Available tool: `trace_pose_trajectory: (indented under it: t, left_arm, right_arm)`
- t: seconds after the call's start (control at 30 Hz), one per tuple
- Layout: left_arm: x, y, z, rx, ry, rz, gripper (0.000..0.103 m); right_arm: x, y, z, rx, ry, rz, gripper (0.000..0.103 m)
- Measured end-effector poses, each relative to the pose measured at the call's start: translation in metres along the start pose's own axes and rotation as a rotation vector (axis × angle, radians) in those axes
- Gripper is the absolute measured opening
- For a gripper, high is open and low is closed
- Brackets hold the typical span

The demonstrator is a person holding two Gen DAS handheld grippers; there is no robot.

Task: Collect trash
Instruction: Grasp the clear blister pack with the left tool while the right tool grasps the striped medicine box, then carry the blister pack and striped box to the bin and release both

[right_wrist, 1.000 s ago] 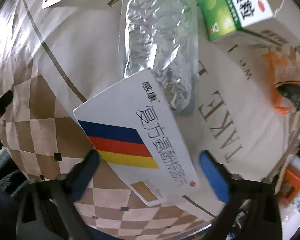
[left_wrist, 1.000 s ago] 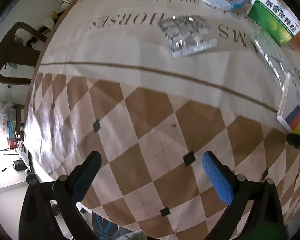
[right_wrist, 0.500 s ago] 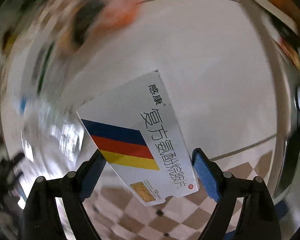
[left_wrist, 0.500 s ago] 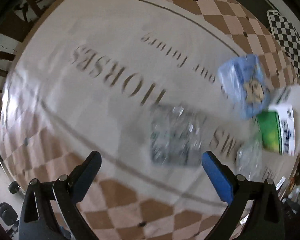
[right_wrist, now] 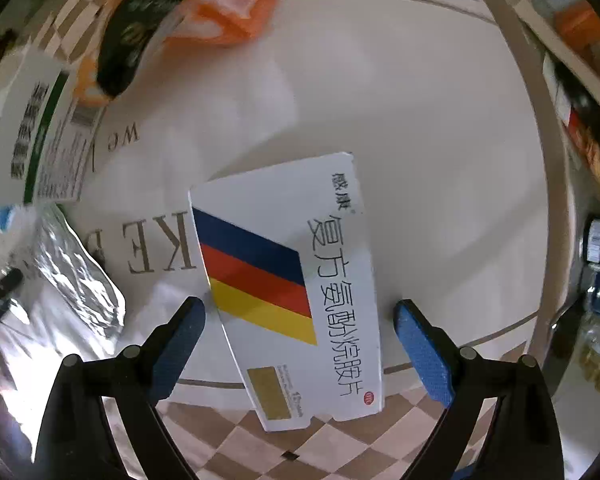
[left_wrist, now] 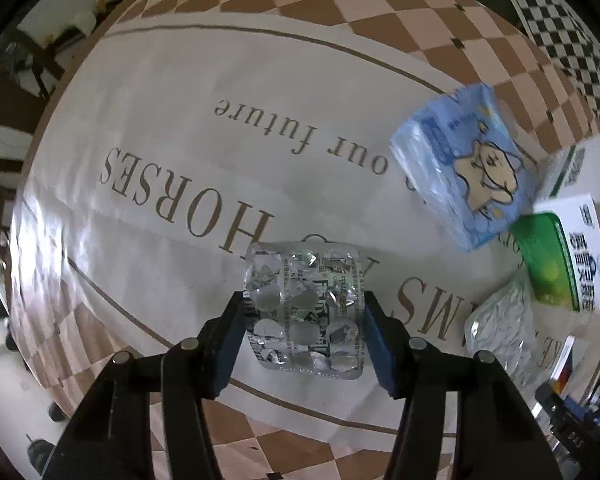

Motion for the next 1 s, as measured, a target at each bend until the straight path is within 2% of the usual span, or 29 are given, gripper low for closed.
trace_pose_trajectory:
  t: [0.13, 0.17, 0.3, 0.33, 0.5, 0.63, 0.7, 0.73, 0.83, 0.9, 0.97, 1.0]
  left_arm:
    - [-0.024, -0.011, -0.021, 0.024, 0.059, -0.025, 0.053]
    - [-0.040, -0.017, -0.023, 0.030, 0.074, -0.035, 0.053]
    - [-0.065, -0.038, -0.037, 0.042, 0.144, -0.081, 0.053]
    - [-0.072, -0.043, -0.044, 0.040, 0.157, -0.090, 0.053]
    - [-0.119, -0.076, -0.047, 0.008, 0.220, -0.138, 0.053]
    - [-0.153, -0.108, -0.026, -0.037, 0.250, -0.174, 0.053]
    - [-0.171, -0.124, -0.010, -0.063, 0.272, -0.195, 0.053]
    - [-0.165, -0.123, 0.004, -0.076, 0.282, -0.201, 0.053]
    - [-0.180, -0.138, 0.039, -0.133, 0.320, -0.222, 0.053]
    - [-0.197, -0.147, 0.061, -0.169, 0.353, -0.234, 0.053]
    - [-0.210, -0.152, 0.082, -0.205, 0.376, -0.238, 0.053]
    - [-0.221, -0.156, 0.094, -0.226, 0.388, -0.235, 0.053]
  right_arm:
    - [-0.008, -0.012, 0.014, -0.006, -0.025, -0.070, 0.077]
    - [-0.012, -0.015, 0.023, -0.006, -0.034, -0.061, 0.077]
    - [-0.020, -0.019, 0.026, 0.008, -0.039, -0.079, 0.076]
    - [-0.036, -0.022, 0.027, 0.013, -0.037, -0.086, 0.076]
    - [-0.078, -0.053, 0.037, 0.032, -0.015, -0.207, 0.076]
    - [-0.118, -0.076, 0.049, 0.067, -0.007, -0.270, 0.076]
    - [-0.150, -0.088, 0.053, 0.088, -0.003, -0.301, 0.076]
    - [-0.153, -0.093, 0.042, 0.109, -0.002, -0.311, 0.076]
    - [-0.196, -0.101, 0.057, 0.160, 0.014, -0.336, 0.076]
    - [-0.239, -0.111, 0.074, 0.189, 0.033, -0.355, 0.076]
    - [-0.267, -0.112, 0.082, 0.213, 0.051, -0.368, 0.076]
    - [-0.295, -0.115, 0.090, 0.225, 0.070, -0.375, 0.076]
Point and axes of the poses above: each gripper's, at about its wrist camera, not at the fingertips, and y roughly the way its jaws point, z to its left, x to its top, the point moved 1 cm from there along y, roughly the way its jaws point, and after that the axes turned 9 degrees about -x, right-handed, at the moved point
